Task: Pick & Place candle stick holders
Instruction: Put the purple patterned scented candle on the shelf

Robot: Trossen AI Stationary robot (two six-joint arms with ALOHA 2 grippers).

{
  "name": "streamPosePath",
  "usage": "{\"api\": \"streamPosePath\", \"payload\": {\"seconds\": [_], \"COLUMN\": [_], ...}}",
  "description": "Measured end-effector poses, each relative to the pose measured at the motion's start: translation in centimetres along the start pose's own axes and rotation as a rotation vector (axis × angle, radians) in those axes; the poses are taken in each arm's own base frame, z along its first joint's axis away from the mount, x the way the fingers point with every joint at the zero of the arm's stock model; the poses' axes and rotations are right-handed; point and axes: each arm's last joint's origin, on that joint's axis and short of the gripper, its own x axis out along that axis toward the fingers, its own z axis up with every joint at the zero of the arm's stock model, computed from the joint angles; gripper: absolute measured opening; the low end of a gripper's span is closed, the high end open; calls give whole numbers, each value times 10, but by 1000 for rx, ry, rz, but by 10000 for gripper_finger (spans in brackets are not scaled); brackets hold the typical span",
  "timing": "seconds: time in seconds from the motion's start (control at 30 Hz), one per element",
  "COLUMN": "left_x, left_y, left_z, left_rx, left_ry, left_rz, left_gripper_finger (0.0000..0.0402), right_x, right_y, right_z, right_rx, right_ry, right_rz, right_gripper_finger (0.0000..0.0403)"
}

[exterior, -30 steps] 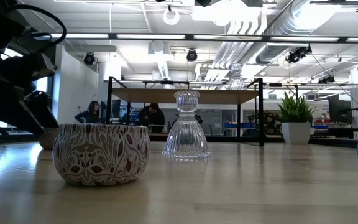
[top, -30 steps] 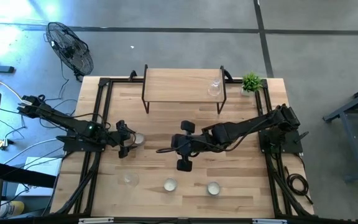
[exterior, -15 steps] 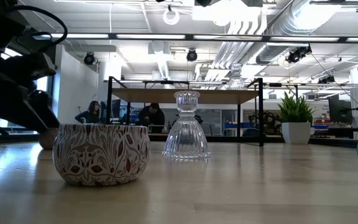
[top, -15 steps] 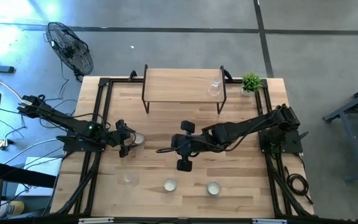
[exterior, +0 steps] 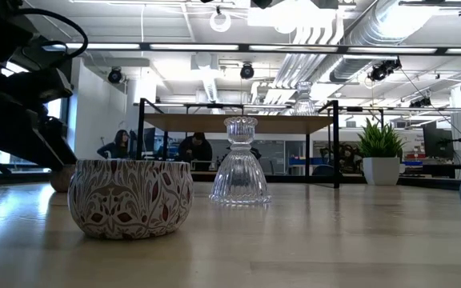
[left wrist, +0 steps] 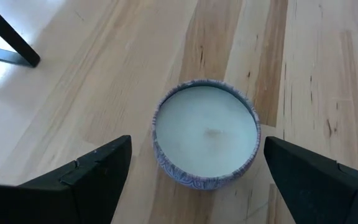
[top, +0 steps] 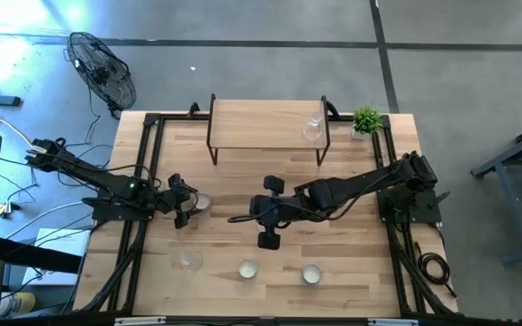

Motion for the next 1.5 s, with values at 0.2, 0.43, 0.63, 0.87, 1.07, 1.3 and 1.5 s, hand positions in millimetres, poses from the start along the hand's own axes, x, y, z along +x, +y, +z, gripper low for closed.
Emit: {"api": "streamPosePath", "payload": {"seconds": [0.2,0.43,0.63,0.87,1.07,1.3,1.5], "left_x": [0,1,7,15,22,27,28], "left_y": [-1,-2,-4,-9,-11,-11,-12], "left_z": [3,2,0,2,-1,-4,-2], "left_rx": [-12,-11,5,22,36,27,34], "left_ry": [-23,-19,16,6,38,55,39], "left_rz": [-14,-15,1,-5,13,69,60], "left_gripper_finger": [358,358,358,358,358,328,277], "right_x": [0,0,0,0,0,0,0], "right_y": [0,0,0,0,0,0,0], "right_z": [0,0,0,0,0,0,0], "right_rx": [0,0,0,2,7,8,8], "right_ry": [0,0,0,0,0,-2,-3], "right_rz": [0,0,0,0,0,1,1], "right_gripper_finger": [2,1,1,2,1,1,1]}}
